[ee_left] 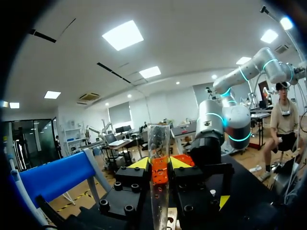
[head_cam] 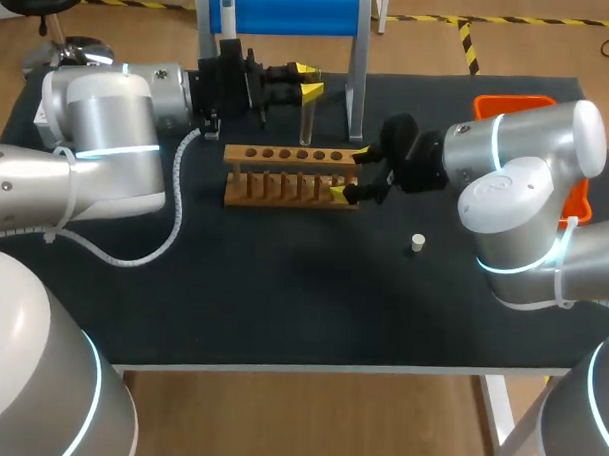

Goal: Invert the test tube, pick up the pipette, mount the tip to pipette, aspirate from beaker and dispense into the tube, eject the tip, return the pipette, and cap with the stopper.

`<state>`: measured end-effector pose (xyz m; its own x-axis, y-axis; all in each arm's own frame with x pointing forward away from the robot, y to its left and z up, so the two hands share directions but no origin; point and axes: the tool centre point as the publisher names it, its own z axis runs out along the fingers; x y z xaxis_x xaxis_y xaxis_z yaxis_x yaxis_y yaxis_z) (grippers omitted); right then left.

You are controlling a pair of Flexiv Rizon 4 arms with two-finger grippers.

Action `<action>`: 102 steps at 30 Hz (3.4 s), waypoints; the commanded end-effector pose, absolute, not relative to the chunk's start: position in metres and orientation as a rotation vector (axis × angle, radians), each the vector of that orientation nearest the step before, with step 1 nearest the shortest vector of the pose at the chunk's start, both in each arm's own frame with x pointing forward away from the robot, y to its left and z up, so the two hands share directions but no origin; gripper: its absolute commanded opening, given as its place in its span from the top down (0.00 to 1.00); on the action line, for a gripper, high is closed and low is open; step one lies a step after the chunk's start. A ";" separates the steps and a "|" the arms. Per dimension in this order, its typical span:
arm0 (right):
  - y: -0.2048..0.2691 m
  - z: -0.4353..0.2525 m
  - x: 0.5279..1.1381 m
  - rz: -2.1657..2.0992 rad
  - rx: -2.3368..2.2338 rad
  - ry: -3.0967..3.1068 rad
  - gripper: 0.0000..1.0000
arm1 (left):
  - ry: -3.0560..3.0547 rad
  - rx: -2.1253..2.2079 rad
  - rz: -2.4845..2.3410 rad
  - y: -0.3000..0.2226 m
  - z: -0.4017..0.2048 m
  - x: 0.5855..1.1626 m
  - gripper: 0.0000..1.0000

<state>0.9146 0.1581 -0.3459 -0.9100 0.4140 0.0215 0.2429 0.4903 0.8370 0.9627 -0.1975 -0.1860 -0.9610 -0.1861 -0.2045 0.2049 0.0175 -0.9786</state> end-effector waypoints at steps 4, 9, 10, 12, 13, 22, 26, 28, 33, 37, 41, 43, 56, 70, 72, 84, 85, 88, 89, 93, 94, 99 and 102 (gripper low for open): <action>0.157 -0.346 0.915 1.391 0.567 2.550 0.00 | 2.027 0.023 -2.027 -0.197 -0.186 0.964 1.00; 0.157 -0.346 0.915 1.391 0.567 2.550 0.00 | 2.031 -0.004 -2.050 -0.199 -0.187 0.963 1.00; 0.157 -0.346 0.915 1.391 0.567 2.550 0.00 | 2.045 -0.014 -2.055 -0.200 -0.188 0.963 1.00; 0.157 -0.346 0.915 1.391 0.567 2.550 0.00 | 2.060 -0.035 -2.057 -0.201 -0.187 0.963 1.00; 0.157 -0.346 0.915 1.391 0.567 2.550 0.00 | 2.068 -0.042 -2.058 -0.202 -0.188 0.963 1.00; 0.157 -0.346 0.915 1.391 0.567 2.550 0.00 | 2.080 -0.089 -2.083 -0.205 -0.189 0.964 1.00; 0.157 -0.346 0.915 1.391 0.567 2.550 0.00 | 2.083 -0.099 -2.075 -0.206 -0.191 0.966 1.00; 0.157 -0.346 0.915 1.391 0.567 2.550 0.00 | 2.083 -0.100 -2.076 -0.206 -0.192 0.967 1.00; 0.157 -0.346 0.915 1.391 0.567 2.550 0.00 | 2.089 -0.098 -2.073 -0.208 -0.196 0.971 1.00; 0.157 -0.346 0.915 1.391 0.567 2.550 0.00 | 2.097 -0.107 -2.070 -0.207 -0.200 0.975 1.00; 0.157 -0.346 0.915 1.391 0.567 2.550 0.00 | 2.103 -0.118 -2.068 -0.205 -0.204 0.977 1.00; 0.157 -0.346 0.915 1.391 0.567 2.550 0.00 | 2.103 -0.124 -2.069 -0.204 -0.206 0.977 1.00; 0.157 -0.346 0.915 1.391 0.567 2.550 0.00 | 2.105 -0.153 -2.067 -0.198 -0.218 0.981 1.00; 0.157 -0.346 0.915 1.391 0.567 2.550 0.00 | 2.106 -0.155 -2.068 -0.200 -0.230 0.985 1.00; 0.157 -0.346 0.915 1.391 0.567 2.550 0.00 | 2.106 -0.154 -2.068 -0.201 -0.232 0.985 1.00; 0.157 -0.346 0.915 1.391 0.567 2.550 0.00 | 2.103 -0.180 -2.080 -0.201 -0.241 0.987 1.00; 0.157 -0.346 0.915 1.391 0.567 2.550 0.00 | 2.100 -0.187 -2.082 -0.201 -0.242 0.987 1.00; 0.157 -0.346 0.915 1.391 0.567 2.550 0.00 | 2.094 -0.197 -2.088 -0.200 -0.245 0.987 1.00; 0.157 -0.346 0.915 1.391 0.567 2.550 0.00 | 2.089 -0.205 -2.093 -0.199 -0.245 0.988 1.00; 0.157 -0.346 0.915 1.391 0.567 2.550 0.00 | 2.079 -0.222 -2.102 -0.197 -0.249 0.988 1.00; 0.157 -0.346 0.915 1.391 0.567 2.550 0.00 | 2.078 -0.224 -2.103 -0.197 -0.250 0.989 1.00; 0.157 -0.346 0.915 1.391 0.567 2.550 0.00 | 2.078 -0.232 -2.105 -0.196 -0.253 0.989 1.00; 0.157 -0.346 0.915 1.391 0.567 2.550 0.00 | 2.076 -0.238 -2.107 -0.196 -0.256 0.990 1.00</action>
